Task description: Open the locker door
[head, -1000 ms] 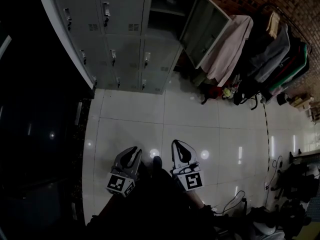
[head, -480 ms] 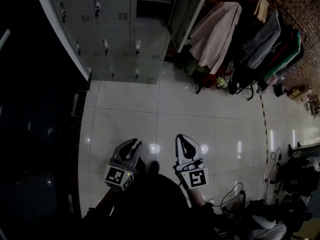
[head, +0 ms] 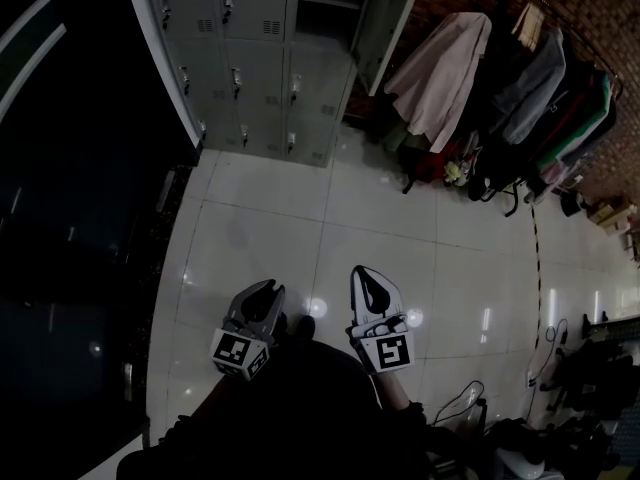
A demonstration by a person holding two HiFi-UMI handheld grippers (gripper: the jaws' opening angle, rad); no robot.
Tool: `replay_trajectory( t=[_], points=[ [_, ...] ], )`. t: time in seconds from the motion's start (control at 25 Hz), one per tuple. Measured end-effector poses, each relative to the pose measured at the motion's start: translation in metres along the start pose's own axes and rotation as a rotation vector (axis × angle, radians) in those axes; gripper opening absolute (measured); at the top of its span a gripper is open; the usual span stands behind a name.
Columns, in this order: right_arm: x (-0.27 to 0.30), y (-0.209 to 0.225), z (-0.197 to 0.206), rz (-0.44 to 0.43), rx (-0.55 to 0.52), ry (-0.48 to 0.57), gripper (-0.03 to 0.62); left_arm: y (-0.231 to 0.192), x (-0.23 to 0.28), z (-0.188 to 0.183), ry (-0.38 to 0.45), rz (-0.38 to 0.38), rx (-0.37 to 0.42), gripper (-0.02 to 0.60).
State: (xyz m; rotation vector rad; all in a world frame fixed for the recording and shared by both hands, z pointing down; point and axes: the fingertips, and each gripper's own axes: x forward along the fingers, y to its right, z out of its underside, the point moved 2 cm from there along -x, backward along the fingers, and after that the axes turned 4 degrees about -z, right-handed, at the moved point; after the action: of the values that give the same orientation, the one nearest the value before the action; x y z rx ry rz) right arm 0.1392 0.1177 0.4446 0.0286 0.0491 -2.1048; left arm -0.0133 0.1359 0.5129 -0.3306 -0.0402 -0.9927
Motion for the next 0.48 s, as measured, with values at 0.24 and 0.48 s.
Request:
replay_trajectory(
  t=[0.24,0.48],
  points=[
    [-0.041,0.014,0.001,0.04,0.008,-0.001,0.0,0.032,0.008,-0.005,0.021,0.04,0.039,0.077],
    [-0.054,0.022,0.002,0.055,0.01,0.006,0.0,0.042,0.018,-0.012,0.025,0.063,0.069,0.077]
  ],
)
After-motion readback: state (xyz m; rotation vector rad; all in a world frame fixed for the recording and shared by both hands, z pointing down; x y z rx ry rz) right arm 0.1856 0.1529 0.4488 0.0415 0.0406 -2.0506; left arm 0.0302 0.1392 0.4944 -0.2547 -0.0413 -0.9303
